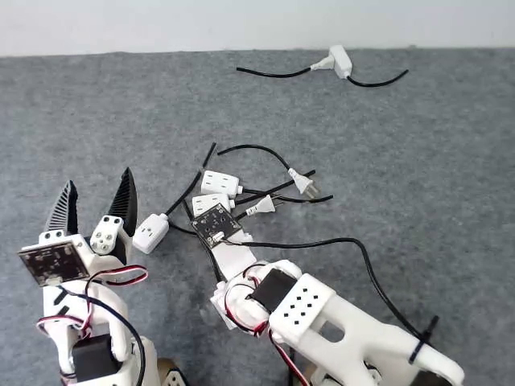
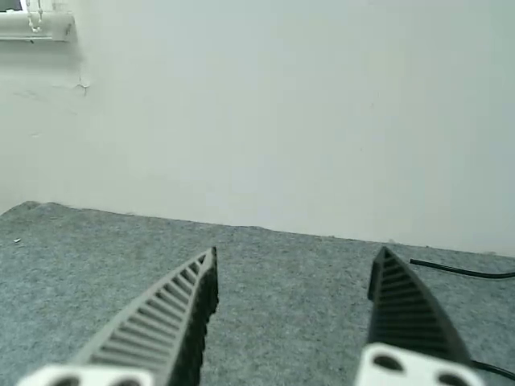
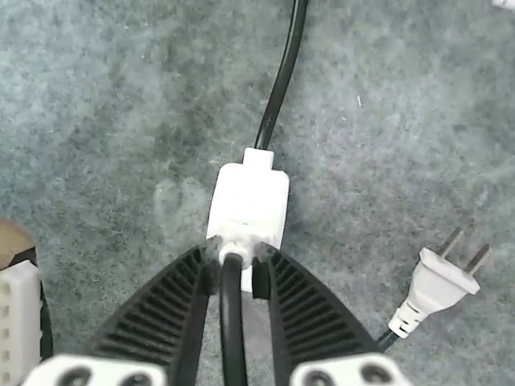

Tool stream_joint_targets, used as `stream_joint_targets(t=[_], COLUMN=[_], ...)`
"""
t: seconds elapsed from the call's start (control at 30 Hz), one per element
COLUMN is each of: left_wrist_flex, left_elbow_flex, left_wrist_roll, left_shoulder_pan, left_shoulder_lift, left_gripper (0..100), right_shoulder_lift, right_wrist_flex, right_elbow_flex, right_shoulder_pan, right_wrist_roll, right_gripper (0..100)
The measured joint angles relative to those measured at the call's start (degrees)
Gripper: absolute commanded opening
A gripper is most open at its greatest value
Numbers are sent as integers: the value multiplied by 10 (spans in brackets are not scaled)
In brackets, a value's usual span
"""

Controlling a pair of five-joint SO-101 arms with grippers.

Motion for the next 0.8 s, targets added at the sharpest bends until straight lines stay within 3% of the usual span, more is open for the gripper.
stream_joint_targets(t=[0.47,0.8], left_wrist_flex=[0,0], left_elbow_flex=[0,0], left_wrist_roll=[0,0], left_shoulder_pan=[30,30], left_shoulder_lift=[0,0], left_gripper=[305,305], right_shoulder_lift=[156,178], right_wrist_flex=[0,-20], right_elbow_flex=[-68,-69], right_shoulder_pan=[0,1], right_wrist_roll=[0,1], right_gripper=[8,8])
